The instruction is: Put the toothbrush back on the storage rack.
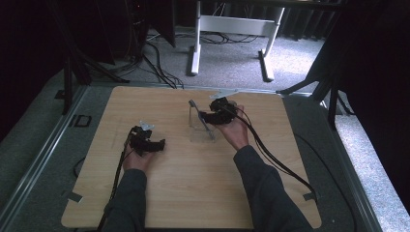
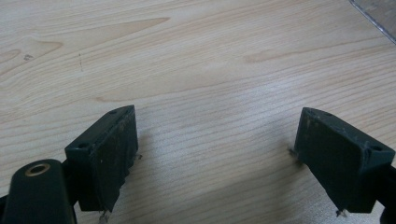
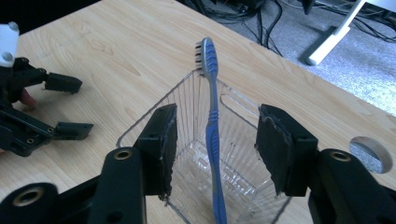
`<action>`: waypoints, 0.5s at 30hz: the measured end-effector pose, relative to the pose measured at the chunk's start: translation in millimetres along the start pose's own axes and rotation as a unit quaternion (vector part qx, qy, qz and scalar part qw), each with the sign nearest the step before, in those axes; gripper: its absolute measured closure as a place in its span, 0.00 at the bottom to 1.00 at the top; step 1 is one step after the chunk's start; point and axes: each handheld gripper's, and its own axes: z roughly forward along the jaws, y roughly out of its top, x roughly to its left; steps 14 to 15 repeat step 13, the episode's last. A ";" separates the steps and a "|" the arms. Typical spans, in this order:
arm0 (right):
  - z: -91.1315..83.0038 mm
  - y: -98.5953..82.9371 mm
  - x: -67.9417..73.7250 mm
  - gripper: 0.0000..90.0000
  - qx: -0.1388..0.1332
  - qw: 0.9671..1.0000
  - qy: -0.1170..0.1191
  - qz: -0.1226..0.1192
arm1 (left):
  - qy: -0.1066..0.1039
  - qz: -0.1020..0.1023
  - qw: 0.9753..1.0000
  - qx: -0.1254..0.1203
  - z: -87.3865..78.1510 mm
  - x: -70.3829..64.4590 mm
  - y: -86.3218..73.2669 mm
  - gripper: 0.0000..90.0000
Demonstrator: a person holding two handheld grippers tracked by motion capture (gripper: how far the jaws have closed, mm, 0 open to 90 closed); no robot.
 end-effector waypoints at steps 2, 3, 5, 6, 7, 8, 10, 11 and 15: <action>-4.4 1.4 -0.1 0.50 -0.002 1.000 -0.001 0.004 | 0.000 0.000 1.000 0.000 0.0 0.0 0.0 0.15; -5.8 1.7 0.0 0.49 -0.003 1.000 -0.002 0.004 | 0.000 0.000 1.000 0.000 0.0 0.0 0.0 0.15; -8.9 2.2 1.2 0.48 -0.001 1.000 -0.004 0.002 | 0.000 0.000 1.000 0.000 0.0 0.0 0.0 0.15; -10.2 2.2 1.7 0.48 0.001 1.000 -0.004 0.000 | 0.000 0.000 1.000 0.000 0.0 0.0 0.0 0.15; -11.4 2.1 2.4 0.48 0.002 1.000 -0.004 -0.001 | 0.000 0.000 1.000 0.000 0.0 0.0 0.0 0.15; -12.7 1.9 3.3 0.48 0.003 1.000 -0.003 -0.002 | 0.000 0.000 1.000 0.000 0.0 0.0 0.0 0.15; -15.6 0.7 6.9 0.47 0.006 1.000 0.003 -0.006 | 0.000 0.000 1.000 0.000 0.0 0.0 0.0 0.15; -16.5 0.1 8.6 0.47 0.009 1.000 0.005 -0.008 | 0.000 0.000 1.000 0.001 -0.1 0.1 0.1 0.15; -18.5 -2.9 15.0 0.46 0.017 1.000 0.011 -0.022 | 0.000 0.000 1.000 0.000 0.0 0.0 0.0 0.15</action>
